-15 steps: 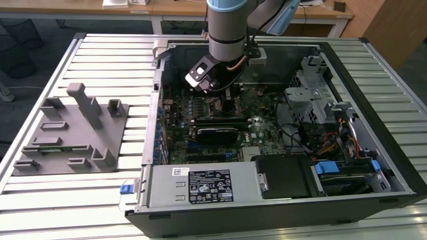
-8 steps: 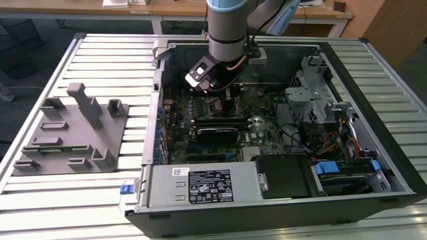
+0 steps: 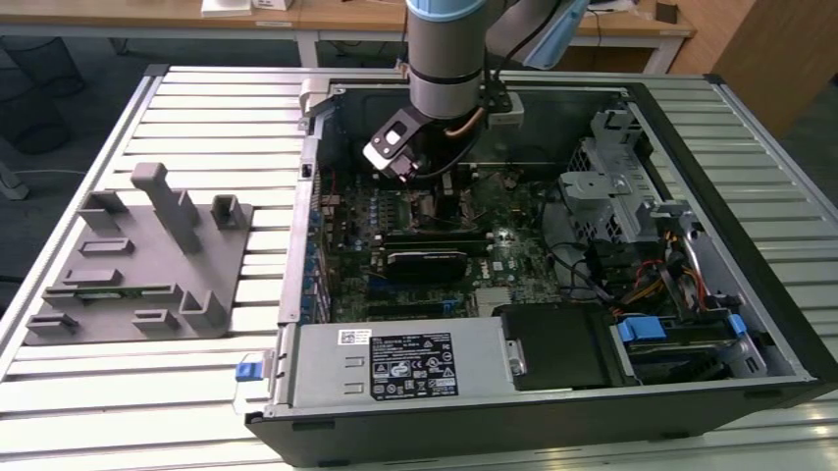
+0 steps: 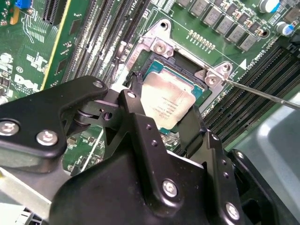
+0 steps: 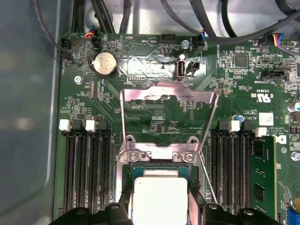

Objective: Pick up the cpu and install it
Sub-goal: 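Place the cpu into insertion slot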

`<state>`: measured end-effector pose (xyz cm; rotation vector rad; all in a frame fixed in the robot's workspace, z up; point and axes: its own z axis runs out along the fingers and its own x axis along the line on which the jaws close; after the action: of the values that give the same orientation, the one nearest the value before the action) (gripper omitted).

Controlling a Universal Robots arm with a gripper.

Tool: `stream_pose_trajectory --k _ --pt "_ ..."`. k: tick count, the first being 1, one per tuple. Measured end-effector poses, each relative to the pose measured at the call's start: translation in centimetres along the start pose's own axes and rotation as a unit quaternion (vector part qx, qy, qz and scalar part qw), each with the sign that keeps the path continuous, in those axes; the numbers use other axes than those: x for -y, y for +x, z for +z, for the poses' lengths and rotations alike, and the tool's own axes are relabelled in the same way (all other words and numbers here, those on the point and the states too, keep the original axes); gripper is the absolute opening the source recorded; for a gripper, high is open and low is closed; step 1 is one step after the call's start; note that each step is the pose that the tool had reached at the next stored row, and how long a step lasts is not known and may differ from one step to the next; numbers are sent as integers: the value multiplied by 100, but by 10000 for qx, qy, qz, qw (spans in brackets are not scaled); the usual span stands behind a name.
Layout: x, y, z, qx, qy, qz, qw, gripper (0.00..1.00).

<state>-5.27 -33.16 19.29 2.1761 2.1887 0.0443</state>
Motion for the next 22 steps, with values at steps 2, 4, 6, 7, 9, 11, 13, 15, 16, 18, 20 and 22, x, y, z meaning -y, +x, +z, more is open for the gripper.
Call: stream_pose_trajectory --k 2,4,6,7,9,11,13,15,16,18,20,22 --pt "0 -9 1 -1 -1 0 10000 55" --pt "0 -10 1 0 0 1 10000 55" --pt "0 -10 2 0 0 0 10000 55" --pt "0 -10 2 0 0 0 10000 55" --pt "0 -10 3 0 0 0 10000 55" --pt "0 -10 3 0 0 0 10000 55" --pt "0 -10 4 0 0 0 10000 62" --pt "0 -10 4 -2 -1 0 10000 62" --pt "0 -9 4 -5 -1 0 10000 62" --pt "1 -6 4 -10 -1 1 10000 62" --pt "2 -6 3 -11 -1 0 10000 62" --pt "1 -5 0 -10 0 1 10000 62"
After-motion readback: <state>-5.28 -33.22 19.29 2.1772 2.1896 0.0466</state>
